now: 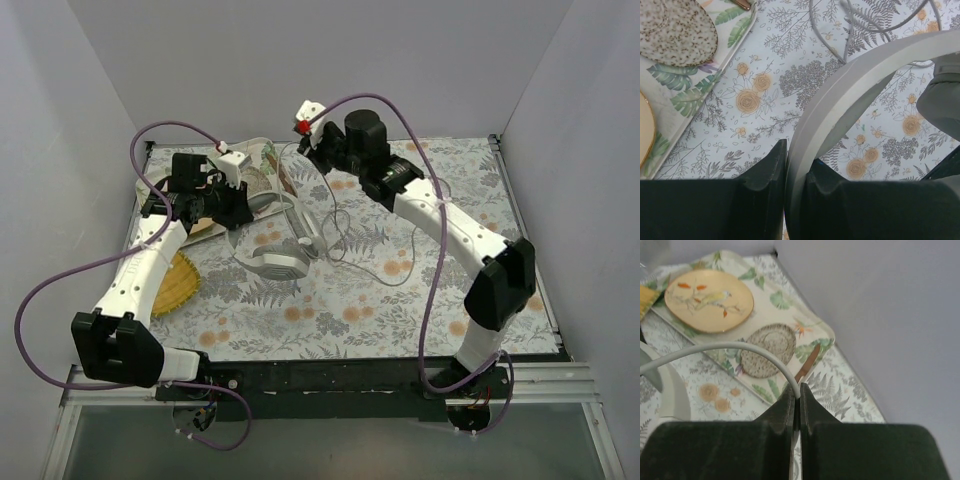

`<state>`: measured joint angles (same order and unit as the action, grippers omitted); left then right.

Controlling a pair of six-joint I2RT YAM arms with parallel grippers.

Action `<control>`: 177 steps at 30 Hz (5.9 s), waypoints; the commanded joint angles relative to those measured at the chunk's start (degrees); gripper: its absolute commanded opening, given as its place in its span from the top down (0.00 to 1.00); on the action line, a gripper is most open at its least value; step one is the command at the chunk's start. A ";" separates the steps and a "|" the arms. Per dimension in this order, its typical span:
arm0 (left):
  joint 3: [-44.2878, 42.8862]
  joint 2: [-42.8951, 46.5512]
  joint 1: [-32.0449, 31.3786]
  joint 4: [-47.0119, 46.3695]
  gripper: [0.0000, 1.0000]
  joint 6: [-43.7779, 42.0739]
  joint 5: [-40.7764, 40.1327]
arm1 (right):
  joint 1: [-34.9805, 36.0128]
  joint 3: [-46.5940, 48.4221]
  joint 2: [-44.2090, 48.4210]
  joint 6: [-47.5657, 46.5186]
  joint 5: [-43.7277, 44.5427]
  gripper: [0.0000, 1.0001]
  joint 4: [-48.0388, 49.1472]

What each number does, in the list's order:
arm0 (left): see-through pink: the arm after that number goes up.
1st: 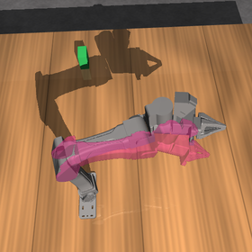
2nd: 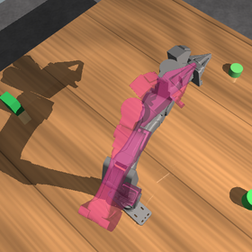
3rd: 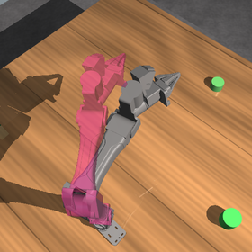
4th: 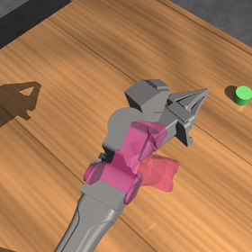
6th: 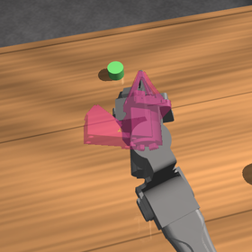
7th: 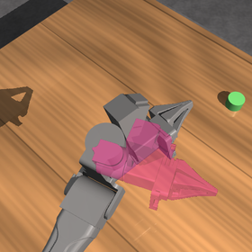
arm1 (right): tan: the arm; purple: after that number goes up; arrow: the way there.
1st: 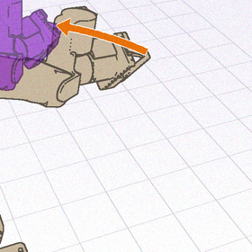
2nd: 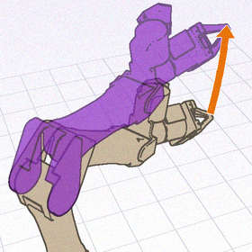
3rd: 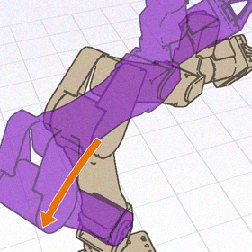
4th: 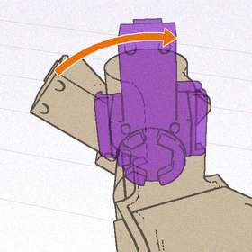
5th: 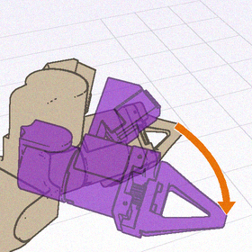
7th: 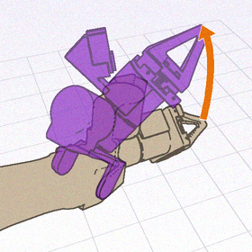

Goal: Wrap the headphones

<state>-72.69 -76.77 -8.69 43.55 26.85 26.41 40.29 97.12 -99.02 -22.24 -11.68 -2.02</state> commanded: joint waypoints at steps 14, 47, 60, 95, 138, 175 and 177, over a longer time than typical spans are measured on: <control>-13.78 4.88 2.01 -2.94 1.00 19.90 11.39 | -6.28 -4.38 -3.81 17.13 -9.75 0.99 3.32; -31.03 0.75 8.59 -15.42 1.00 47.57 -24.10 | 2.41 -26.11 -9.53 25.24 -16.97 0.99 16.99; -21.45 -7.34 17.21 -36.15 1.00 33.83 -44.76 | 19.99 -28.31 5.86 2.48 -20.22 0.99 -9.48; 17.58 3.90 -0.26 -53.06 1.00 -29.49 -33.28 | -0.56 14.30 9.65 5.54 4.48 0.99 -22.84; -34.89 5.58 -5.64 -11.47 1.00 27.81 -0.80 | -9.71 -23.89 -1.17 21.80 -26.28 0.50 19.68; -42.10 2.68 -5.55 -14.28 1.00 26.76 -16.56 | -6.82 -36.68 -2.65 24.53 -21.55 0.13 34.30; -40.79 2.42 -5.64 -14.11 1.00 27.99 -17.88 | -5.85 -34.29 -4.59 24.35 -20.49 0.15 32.61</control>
<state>-112.55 -75.66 -14.22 33.32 50.87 10.68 32.18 56.31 -100.55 1.78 -33.87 29.58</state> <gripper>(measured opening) 0.144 0.867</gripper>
